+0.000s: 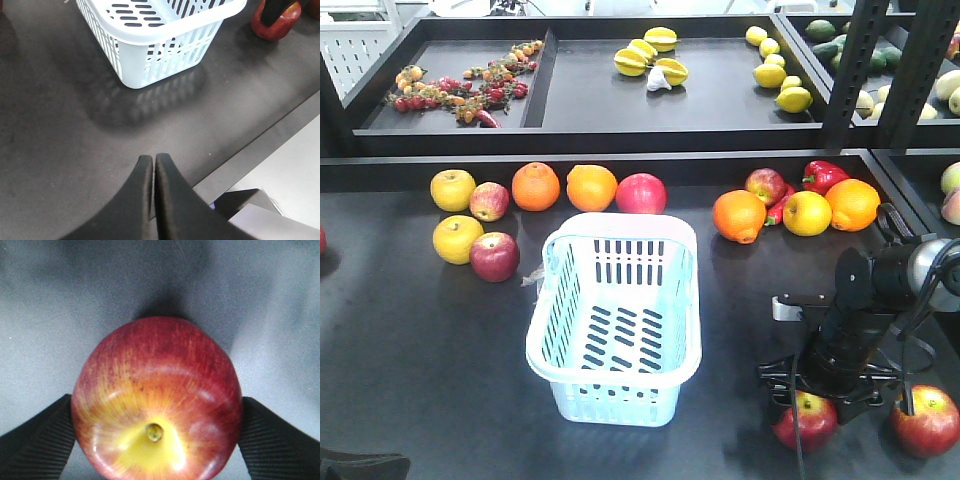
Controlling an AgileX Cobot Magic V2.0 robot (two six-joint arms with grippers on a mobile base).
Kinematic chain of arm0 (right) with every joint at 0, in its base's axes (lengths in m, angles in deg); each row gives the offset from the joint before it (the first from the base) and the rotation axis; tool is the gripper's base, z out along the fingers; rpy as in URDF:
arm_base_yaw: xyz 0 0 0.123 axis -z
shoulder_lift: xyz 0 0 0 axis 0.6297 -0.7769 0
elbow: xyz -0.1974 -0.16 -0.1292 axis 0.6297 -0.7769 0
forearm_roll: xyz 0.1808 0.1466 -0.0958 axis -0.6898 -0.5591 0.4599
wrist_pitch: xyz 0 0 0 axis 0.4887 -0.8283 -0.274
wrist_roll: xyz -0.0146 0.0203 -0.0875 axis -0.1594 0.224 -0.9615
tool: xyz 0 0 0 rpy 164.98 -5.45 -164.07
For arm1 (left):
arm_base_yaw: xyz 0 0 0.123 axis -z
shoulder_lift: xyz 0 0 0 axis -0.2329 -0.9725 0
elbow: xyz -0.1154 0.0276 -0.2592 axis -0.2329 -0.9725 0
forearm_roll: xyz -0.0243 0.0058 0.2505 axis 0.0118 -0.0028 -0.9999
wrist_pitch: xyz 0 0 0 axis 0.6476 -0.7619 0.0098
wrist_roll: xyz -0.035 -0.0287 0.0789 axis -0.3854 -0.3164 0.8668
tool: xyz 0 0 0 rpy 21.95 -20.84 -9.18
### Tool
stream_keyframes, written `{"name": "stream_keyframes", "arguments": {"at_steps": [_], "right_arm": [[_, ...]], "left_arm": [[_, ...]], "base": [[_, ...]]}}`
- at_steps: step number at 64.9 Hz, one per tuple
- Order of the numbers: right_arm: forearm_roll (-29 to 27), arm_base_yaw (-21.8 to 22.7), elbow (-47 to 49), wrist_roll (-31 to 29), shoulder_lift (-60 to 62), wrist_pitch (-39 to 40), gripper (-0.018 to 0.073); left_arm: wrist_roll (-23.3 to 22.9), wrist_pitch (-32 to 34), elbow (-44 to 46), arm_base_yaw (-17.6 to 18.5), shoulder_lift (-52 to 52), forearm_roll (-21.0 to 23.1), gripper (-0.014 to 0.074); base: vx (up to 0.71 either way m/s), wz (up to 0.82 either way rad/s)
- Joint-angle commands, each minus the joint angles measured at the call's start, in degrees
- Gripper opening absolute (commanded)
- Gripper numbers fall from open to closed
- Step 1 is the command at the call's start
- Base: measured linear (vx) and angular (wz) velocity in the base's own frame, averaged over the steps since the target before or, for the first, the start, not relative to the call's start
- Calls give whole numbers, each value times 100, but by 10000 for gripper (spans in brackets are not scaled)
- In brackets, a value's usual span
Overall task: Pick three apples into basket with both arms
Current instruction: 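Reach the right gripper down to the red apple nearest the robot, then close the right gripper on the red apple and lift it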
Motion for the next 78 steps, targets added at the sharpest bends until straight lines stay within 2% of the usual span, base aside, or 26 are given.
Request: {"name": "stream_keyframes", "arguments": {"at_steps": [1,12,23,30,38,40,46,56,62,69,78], "right_arm": [[11,3,112,-48,436,-205,279],[11,3,112,-112,1201,-414,124],[-304,-3,112,-409,2275,-748,54],[-1007,-3,112,-995,2937,-770,50],[-2282,-27,112,-1873,3400,-764,51],[-2631,-88,112,-2144,3450,-757,52],[-3190,-403,112,-2548,3421,-676,54],[-3394,-1104,146,-2610,3126,265,58],[-3406,-1422,336,-2596,2780,470,61],[-3399,-1616,613,-2601,2298,658,61],[-3423,-1660,899,-2578,1785,807,67]], "left_arm": [[-45,278,137,8,31,194,-8],[-45,278,137,8,31,194,-8],[-45,278,137,8,31,194,-8],[-45,278,137,8,31,194,-8],[-45,278,137,8,31,194,-8],[-45,278,137,8,31,194,-8],[-45,278,137,8,31,194,-8],[-43,278,137,8,31,199,-8],[-43,278,137,8,31,199,-8],[-43,278,137,8,31,199,-8],[-46,278,137,8,31,263,-8]], "base": [[0,0],[0,0],[0,0],[0,0],[0,0],[0,0],[0,0],[0,0],[0,0],[0,0],[0,0]]}}
